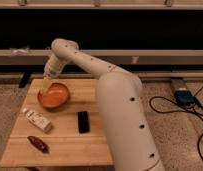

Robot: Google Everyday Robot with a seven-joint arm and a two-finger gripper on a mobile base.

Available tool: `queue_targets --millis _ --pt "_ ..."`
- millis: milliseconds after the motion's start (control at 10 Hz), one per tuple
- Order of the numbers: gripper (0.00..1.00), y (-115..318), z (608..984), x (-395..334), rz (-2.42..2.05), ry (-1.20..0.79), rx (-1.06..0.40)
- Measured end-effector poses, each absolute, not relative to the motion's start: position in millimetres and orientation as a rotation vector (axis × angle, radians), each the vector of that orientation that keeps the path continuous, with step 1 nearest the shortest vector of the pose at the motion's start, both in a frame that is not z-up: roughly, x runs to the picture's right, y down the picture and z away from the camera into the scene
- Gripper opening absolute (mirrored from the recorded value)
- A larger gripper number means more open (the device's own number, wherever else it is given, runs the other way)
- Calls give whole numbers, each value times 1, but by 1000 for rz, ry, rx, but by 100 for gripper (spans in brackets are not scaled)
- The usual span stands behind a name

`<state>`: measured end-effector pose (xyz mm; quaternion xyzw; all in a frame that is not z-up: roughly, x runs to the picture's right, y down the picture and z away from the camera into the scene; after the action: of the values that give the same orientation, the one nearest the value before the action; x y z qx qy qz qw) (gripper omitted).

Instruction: Place the eraser on the white sponge

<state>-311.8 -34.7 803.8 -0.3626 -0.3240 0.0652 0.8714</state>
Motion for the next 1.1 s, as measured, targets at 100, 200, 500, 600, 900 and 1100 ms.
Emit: queue_targets --millis 100,200,500,600,900,1100 --pt "80 -35 804 -312 136 -677 -758" --pt "80 -35 804 -312 136 -677 -758" --pt "80 -35 804 -312 136 -677 -758" --pt "80 -35 804 -312 136 -677 -758" --pt "80 -35 804 -312 136 -677 -758" --pt "80 -36 803 -311 110 -666 -765"
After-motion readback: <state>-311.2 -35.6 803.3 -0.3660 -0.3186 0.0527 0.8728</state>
